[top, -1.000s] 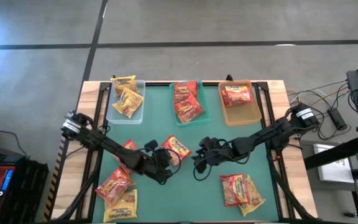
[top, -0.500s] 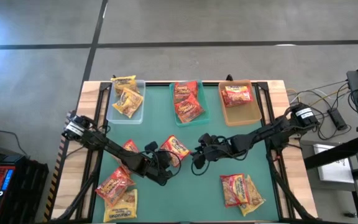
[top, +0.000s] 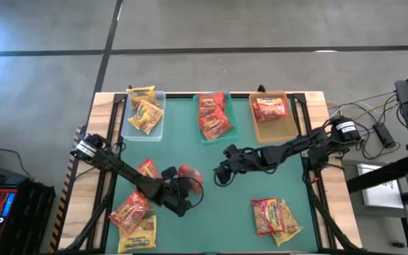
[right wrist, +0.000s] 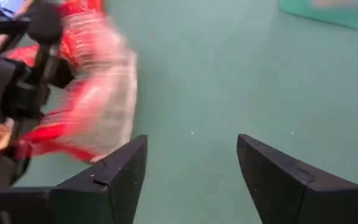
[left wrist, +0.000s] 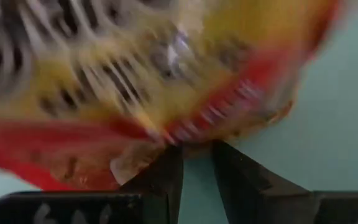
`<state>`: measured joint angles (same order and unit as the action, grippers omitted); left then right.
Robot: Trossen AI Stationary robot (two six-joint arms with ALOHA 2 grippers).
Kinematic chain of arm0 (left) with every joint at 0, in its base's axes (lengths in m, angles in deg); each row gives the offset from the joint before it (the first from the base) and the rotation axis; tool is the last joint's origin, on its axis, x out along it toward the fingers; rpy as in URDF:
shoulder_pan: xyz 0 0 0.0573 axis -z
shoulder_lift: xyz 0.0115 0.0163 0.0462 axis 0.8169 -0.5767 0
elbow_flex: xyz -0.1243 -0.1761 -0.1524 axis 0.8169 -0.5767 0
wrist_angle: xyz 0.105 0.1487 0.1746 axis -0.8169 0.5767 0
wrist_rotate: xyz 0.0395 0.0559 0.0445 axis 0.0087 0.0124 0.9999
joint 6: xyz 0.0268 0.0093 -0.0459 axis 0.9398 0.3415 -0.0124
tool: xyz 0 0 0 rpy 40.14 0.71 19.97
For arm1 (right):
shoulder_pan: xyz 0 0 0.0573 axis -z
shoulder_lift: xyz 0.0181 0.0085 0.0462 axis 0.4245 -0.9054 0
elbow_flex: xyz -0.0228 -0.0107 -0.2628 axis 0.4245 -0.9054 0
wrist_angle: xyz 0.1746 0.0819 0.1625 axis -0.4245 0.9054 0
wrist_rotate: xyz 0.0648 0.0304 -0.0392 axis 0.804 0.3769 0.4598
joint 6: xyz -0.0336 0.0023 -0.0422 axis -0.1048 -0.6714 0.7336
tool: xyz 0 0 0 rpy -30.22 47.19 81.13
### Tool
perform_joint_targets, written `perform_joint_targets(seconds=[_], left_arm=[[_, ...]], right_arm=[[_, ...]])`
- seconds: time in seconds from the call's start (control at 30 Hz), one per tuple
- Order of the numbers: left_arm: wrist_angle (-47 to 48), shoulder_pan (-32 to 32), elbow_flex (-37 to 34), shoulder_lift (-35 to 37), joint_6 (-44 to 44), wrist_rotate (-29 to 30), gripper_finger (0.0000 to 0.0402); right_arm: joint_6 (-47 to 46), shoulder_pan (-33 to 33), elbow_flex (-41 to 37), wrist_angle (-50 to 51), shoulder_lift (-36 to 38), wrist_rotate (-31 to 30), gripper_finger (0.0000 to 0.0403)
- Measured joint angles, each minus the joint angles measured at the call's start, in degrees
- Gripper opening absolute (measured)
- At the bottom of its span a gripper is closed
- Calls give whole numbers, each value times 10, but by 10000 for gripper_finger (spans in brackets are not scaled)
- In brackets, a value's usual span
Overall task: Sort Maruchan noodles
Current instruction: Put the orange noodle pack into the orange bin
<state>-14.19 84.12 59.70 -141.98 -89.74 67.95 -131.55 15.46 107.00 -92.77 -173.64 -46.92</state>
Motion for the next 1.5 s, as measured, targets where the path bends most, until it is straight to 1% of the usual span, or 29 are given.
perform_joint_targets(seconds=[0.13, 0.23, 0.37, 0.5, 0.7, 0.83, 0.93, 1.0, 1.17, 1.27, 1.5], left_arm=[[-1, -1, 0, 1, 0, 3, 74], [-2, -1, 0, 1, 3, 10, 74], [-1, -2, -1, 1, 6, 37, 74], [-2, -3, -1, 1, 6, 46, 74], [-3, 3, 2, 5, -9, 51, 74], [-9, 12, 26, 17, 27, 86, 74], [-13, 10, 40, 18, 61, 122, 74], [-23, 3, 39, 19, 67, 135, 74], [-53, -20, 22, 5, 60, 137, 74], [-58, -30, 21, -5, 52, 137, 74], [-62, -28, 21, -29, 39, 123, 74]], right_arm=[[13, 3, 0, -45, 0, 20, 271], [15, 3, 0, -71, 0, 22, 283], [21, 3, 0, -104, -4, 22, 287], [30, 5, 0, -122, -20, 24, 288], [37, 15, 0, -109, -47, 24, 288], [41, 29, 0, -98, -48, 23, 288], [41, 42, 0, -91, -48, 21, 288], [40, 48, 0, -88, -48, 21, 287], [40, 48, 0, -85, -48, 19, 287], [40, 48, 0, -85, -48, 5, 284], [35, 46, 0, -85, -48, 8, 279]])
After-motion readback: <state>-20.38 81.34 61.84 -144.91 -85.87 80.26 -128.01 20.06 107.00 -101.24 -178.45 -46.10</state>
